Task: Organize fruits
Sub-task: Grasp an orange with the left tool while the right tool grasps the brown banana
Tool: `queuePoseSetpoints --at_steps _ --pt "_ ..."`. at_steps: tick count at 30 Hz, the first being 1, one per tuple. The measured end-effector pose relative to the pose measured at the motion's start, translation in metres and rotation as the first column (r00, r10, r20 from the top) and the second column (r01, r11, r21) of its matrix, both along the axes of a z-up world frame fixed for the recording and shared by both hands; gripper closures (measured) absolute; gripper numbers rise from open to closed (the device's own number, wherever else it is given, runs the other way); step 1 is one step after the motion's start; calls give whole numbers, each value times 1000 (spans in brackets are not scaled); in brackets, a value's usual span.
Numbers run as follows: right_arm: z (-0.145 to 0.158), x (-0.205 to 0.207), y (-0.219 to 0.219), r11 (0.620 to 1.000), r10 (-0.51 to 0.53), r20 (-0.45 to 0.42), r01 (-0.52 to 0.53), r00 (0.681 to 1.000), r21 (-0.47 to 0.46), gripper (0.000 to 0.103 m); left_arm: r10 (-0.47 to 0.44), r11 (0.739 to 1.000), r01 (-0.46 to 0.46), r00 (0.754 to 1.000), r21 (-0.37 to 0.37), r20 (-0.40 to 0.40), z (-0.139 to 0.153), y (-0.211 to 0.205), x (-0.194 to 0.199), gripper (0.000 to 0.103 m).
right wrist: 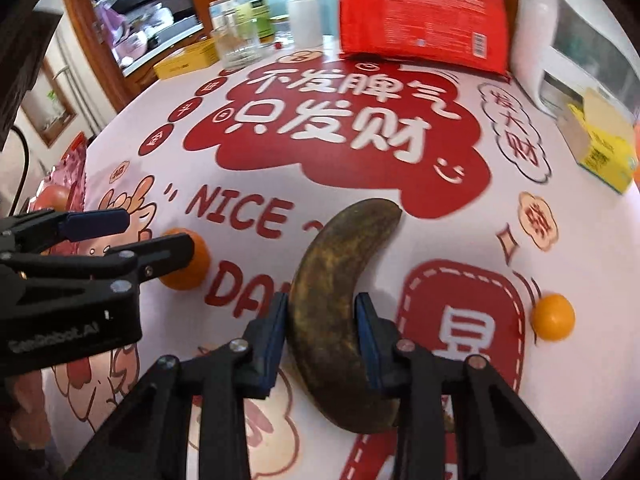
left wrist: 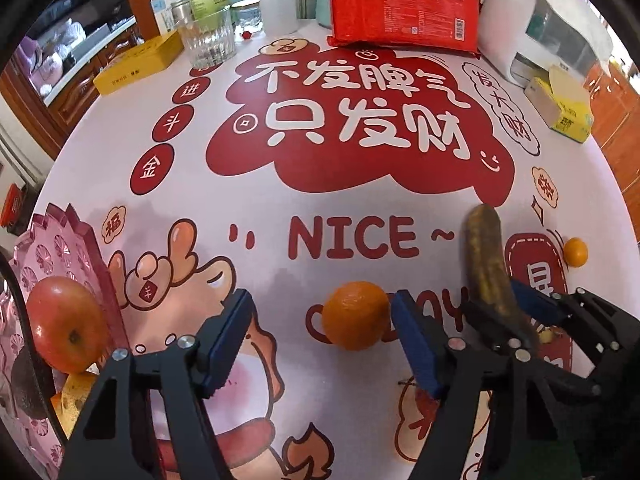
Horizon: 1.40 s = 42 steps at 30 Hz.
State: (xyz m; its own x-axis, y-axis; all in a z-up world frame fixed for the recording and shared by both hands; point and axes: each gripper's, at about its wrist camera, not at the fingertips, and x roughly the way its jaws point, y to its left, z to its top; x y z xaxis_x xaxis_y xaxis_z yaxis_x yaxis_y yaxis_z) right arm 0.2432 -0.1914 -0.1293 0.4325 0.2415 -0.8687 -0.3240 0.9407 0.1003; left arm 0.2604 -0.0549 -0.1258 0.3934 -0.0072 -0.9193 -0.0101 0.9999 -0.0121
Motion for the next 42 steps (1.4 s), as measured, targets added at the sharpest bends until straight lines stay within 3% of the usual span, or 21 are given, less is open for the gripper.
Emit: queuePoseSetpoints --at_steps 2,6,10,20,33,42 --pt "1 -3 -6 1000 -18 0 18 1000 18 69 -12 999 11 999 -39 -30 -6 -1 1 46" --pt "5 -8 -10 999 -34 6 33 999 40 69 -18 999 17 999 -40 -41 -15 -4 2 50" --pt "5 -11 -9 999 -35 13 35 999 40 69 -26 996 23 999 -89 -38 -21 -4 2 66" --pt "5 -24 -7 998 -38 21 37 999 40 69 3 992 -2 1000 -124 7 -19 -1 -13 69" --pt "39 -57 -5 995 -48 60 43 997 86 70 -21 986 46 987 -158 160 62 13 -79 68" --pt "94 -98 13 991 -22 152 1 988 135 70 40 993 -13 970 -113 239 106 59 -133 68"
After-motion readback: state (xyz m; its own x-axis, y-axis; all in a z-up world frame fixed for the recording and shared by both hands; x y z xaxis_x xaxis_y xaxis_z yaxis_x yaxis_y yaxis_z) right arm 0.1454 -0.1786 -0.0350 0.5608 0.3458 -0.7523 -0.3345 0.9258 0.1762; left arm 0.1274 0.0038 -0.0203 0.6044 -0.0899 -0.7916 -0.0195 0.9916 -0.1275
